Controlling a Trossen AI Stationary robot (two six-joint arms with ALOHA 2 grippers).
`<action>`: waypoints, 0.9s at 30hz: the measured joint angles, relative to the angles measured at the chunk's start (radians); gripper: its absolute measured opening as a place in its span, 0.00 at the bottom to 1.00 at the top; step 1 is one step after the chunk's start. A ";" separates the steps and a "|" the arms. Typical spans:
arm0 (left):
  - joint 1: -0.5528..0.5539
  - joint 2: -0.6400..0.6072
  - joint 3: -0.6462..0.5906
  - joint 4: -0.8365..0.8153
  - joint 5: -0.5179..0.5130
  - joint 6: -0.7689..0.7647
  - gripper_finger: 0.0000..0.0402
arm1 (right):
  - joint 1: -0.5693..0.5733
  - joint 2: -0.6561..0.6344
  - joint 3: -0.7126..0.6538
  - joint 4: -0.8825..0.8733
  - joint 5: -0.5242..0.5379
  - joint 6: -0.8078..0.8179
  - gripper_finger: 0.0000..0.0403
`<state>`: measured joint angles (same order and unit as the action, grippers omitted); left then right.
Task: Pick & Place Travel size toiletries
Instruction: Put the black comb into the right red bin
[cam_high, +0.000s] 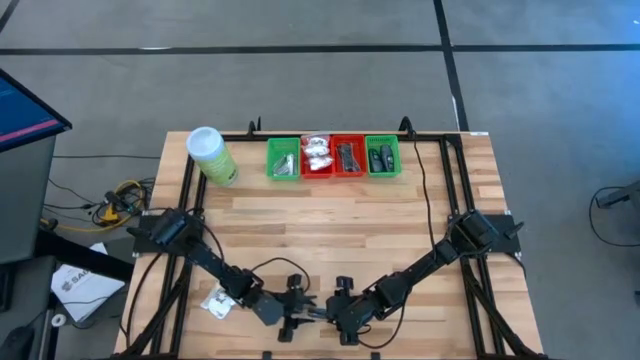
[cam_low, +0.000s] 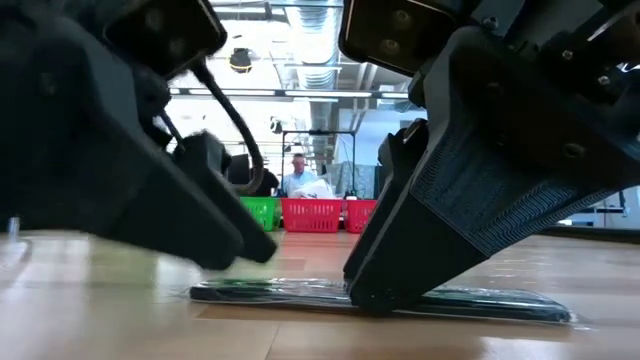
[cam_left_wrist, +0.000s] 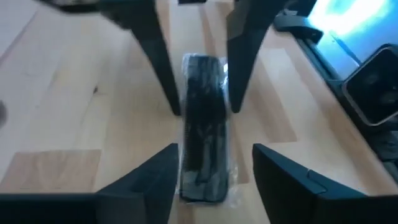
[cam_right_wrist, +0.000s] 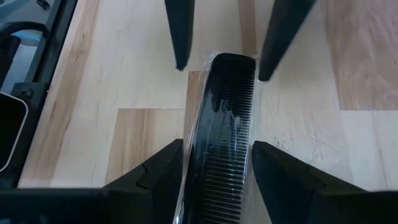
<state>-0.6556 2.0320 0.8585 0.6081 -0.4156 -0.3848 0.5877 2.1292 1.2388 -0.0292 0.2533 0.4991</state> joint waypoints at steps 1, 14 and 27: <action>0.000 0.010 0.000 0.001 -0.002 -0.008 0.50 | 0.000 0.000 0.000 0.000 0.000 0.000 0.46; -0.002 0.141 0.050 0.023 -0.078 -0.008 0.47 | 0.000 0.000 0.000 0.007 0.000 0.000 0.45; 0.005 0.145 0.050 0.028 -0.070 -0.061 0.23 | 0.012 0.000 0.003 -0.044 -0.012 0.049 0.40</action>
<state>-0.6510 2.1773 0.9084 0.6358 -0.4859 -0.4458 0.5999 2.1288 1.2415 -0.0732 0.2413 0.5486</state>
